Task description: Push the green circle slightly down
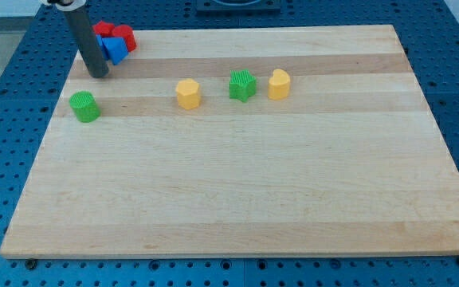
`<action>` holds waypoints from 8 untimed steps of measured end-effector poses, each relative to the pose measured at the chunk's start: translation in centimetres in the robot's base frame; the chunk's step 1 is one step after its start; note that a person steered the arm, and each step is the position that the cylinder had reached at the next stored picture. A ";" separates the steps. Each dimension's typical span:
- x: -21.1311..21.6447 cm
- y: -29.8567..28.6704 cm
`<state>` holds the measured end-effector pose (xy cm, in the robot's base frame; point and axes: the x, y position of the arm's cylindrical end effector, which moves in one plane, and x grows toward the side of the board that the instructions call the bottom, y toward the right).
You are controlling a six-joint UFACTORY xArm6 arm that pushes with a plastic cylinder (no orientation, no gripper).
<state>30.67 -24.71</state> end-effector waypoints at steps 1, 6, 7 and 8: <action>0.4 -2.2; 12.4 -3.5; 7.8 -4.5; 5.9 -3.3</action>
<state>36.57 -28.01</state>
